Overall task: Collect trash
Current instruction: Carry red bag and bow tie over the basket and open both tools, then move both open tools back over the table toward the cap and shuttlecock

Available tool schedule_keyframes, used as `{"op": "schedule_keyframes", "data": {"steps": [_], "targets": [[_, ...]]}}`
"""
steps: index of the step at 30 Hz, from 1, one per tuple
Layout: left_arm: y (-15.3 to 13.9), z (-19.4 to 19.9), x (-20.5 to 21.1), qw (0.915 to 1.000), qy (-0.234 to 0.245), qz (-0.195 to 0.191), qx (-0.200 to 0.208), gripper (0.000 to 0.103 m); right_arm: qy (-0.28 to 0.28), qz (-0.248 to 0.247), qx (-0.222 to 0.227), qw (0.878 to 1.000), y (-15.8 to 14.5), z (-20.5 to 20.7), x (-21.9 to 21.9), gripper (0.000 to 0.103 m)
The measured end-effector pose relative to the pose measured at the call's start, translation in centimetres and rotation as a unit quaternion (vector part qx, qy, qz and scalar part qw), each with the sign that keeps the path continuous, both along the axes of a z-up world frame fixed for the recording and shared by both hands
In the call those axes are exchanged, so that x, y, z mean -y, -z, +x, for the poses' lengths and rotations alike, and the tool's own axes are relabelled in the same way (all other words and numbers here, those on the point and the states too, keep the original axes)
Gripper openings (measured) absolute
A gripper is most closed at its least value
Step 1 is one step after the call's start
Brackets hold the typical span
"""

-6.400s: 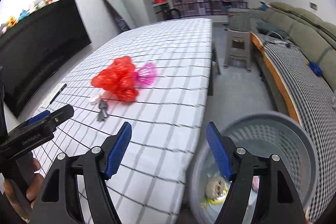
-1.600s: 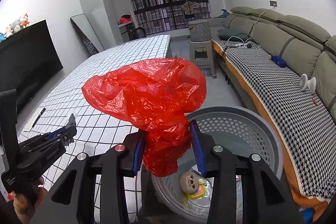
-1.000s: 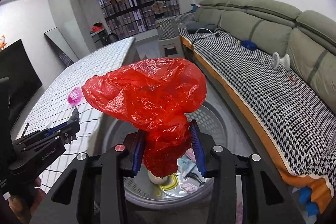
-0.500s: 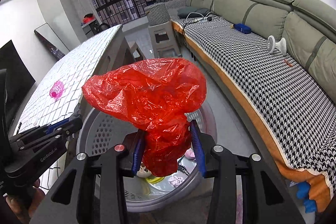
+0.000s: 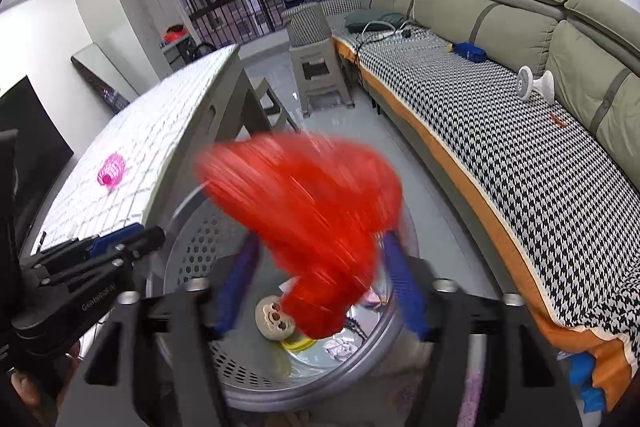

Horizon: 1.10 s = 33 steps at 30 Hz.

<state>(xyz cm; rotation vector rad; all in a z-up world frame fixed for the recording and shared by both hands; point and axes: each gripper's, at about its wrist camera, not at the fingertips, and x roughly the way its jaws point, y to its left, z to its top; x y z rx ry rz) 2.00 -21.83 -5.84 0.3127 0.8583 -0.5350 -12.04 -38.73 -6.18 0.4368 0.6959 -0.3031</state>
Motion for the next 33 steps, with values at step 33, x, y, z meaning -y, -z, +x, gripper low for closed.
{"op": "schedule_keyframes", "data": {"steps": [33], "targets": [[-2.6, -0.4, -4.0, 0.9983, -0.034, -0.035, 0.031, 0.077, -0.017, -0.004, 0.014, 1.0, -1.6, -0.3, -2.9, 0.068]]}}
